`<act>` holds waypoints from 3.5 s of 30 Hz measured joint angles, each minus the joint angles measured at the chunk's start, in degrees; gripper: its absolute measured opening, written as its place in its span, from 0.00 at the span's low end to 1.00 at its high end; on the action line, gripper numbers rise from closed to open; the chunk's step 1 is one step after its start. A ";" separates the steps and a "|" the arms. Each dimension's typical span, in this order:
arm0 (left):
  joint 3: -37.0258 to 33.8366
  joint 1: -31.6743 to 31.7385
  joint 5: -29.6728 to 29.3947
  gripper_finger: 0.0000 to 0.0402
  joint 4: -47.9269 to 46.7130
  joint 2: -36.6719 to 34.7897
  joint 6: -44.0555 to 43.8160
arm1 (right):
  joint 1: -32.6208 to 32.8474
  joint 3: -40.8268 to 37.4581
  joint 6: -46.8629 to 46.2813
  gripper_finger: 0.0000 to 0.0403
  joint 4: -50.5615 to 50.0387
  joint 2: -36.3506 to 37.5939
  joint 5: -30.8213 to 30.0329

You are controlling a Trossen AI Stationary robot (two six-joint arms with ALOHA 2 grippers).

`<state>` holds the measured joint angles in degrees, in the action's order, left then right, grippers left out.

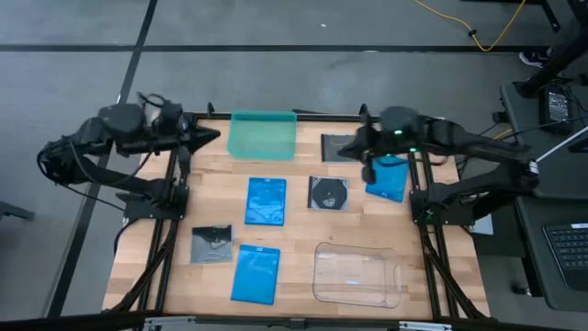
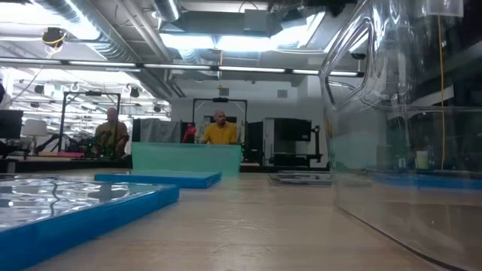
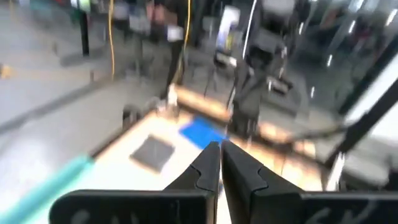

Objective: Pick & place jewel cases by type
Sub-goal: Put the top left dark blue CD case into the light blue bin

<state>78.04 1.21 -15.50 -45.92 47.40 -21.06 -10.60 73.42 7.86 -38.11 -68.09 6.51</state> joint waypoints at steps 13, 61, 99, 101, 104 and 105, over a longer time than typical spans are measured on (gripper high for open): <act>-26.03 0.64 -1.98 0.03 -17.46 -1.01 -15.13 | -0.08 -10.88 -3.84 0.02 18.96 -22.48 3.93; -61.35 5.55 18.61 0.15 54.64 28.15 -27.83 | 1.20 -7.18 -11.20 0.02 36.33 -51.48 9.22; -60.85 5.55 16.62 0.42 47.75 22.65 -28.86 | 1.06 -7.29 -8.88 0.02 38.71 -51.67 8.17; -60.89 5.55 16.72 0.46 48.14 22.65 -29.71 | 1.06 -7.29 -8.88 0.02 38.67 -51.70 8.19; -60.89 5.53 16.85 0.52 48.26 22.65 -30.80 | 1.06 -7.29 -8.89 0.02 38.65 -51.70 8.20; -60.89 5.53 16.94 0.54 48.29 22.65 -31.31 | 1.04 -7.29 -8.92 0.02 38.67 -51.70 8.22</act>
<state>17.15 6.74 1.44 2.37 70.04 -52.37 -9.56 66.13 -1.05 0.56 -119.79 14.73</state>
